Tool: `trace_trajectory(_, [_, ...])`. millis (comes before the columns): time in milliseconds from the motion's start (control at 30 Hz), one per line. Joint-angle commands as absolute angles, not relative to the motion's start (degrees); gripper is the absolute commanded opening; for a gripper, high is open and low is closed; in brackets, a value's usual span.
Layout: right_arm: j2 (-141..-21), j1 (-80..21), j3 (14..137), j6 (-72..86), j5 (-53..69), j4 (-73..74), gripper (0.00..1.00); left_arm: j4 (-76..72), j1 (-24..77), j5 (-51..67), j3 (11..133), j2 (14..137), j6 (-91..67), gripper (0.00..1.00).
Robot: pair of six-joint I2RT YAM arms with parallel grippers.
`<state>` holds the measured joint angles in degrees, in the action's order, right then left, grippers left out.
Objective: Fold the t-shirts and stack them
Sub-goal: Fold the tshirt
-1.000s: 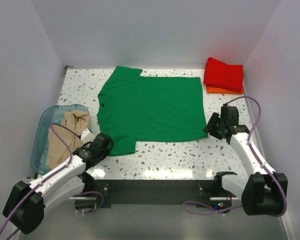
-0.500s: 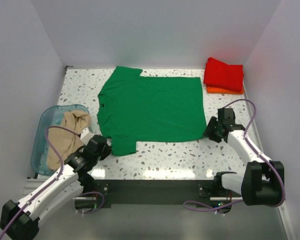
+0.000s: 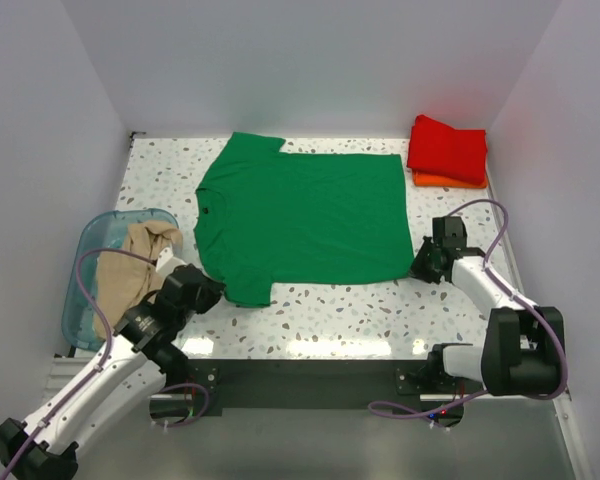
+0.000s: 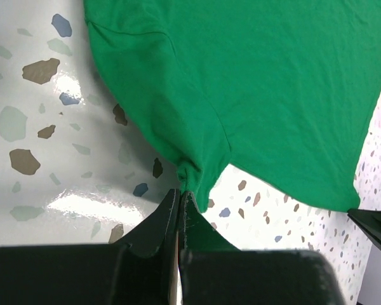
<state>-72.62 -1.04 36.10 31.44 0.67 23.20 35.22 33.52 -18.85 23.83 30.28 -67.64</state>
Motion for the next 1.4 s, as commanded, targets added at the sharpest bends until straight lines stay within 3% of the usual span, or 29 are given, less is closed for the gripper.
trace_trajectory(0, [-71.9, -0.8, 37.7, 31.7, -1.1, 21.9, 0.12, 36.5, 33.8, -17.9, 27.6, 29.6, -65.8, 0.00])
trace_trajectory(300, [-72.0, -0.8, 41.7, 31.2, -0.1, 23.6, 0.00, 34.0, 33.8, -17.7, 32.2, 34.3, -63.8, 0.00])
trace_trajectory(800, [-76.0, -0.8, 47.3, 29.8, 2.2, 25.0, 0.00, 25.5, 32.9, -21.4, 38.7, 48.9, -61.3, 0.00])
trace_trajectory(1367, [-90.6, -0.6, 58.3, 32.0, 3.2, 22.8, 0.00, 16.5, 17.2, -13.5, 52.8, 74.1, -51.6, 0.00])
